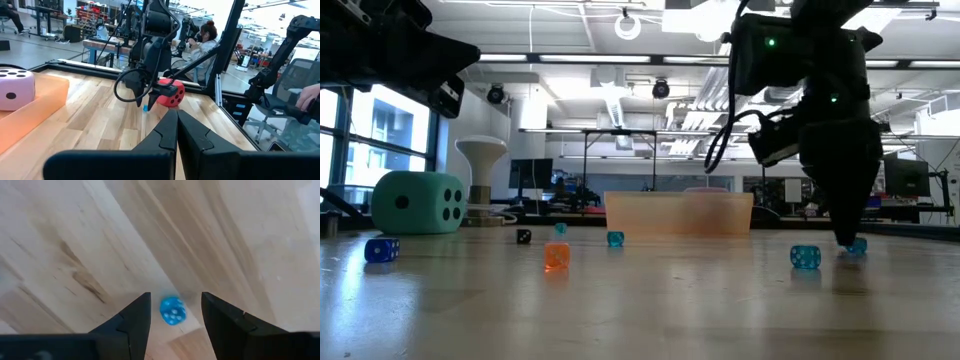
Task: Pick & Place Dice
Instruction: Put the blue die into the orange bin
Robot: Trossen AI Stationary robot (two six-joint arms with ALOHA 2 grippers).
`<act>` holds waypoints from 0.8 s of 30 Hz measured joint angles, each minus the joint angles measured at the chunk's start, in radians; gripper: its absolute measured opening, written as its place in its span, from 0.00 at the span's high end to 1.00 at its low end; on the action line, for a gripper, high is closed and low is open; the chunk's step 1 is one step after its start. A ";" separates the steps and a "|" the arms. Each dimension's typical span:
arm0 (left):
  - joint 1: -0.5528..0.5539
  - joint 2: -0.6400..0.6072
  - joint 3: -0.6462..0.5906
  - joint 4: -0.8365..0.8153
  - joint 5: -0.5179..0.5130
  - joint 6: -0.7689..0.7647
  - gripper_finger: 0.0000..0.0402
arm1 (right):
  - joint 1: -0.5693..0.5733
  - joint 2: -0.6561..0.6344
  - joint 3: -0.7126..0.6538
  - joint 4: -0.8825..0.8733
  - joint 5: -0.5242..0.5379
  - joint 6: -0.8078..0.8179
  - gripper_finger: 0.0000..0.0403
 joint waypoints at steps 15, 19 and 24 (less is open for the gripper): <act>0.000 0.000 0.000 0.000 0.000 -0.002 1.00 | 0.000 0.000 0.000 -0.005 -0.012 0.000 0.69; 0.000 0.000 0.000 -0.001 0.000 -0.002 1.00 | 0.000 0.000 0.000 -0.006 -0.021 0.000 0.71; 0.000 0.000 0.000 -0.004 0.000 -0.002 1.00 | 0.000 0.000 0.000 -0.011 -0.045 -0.002 0.71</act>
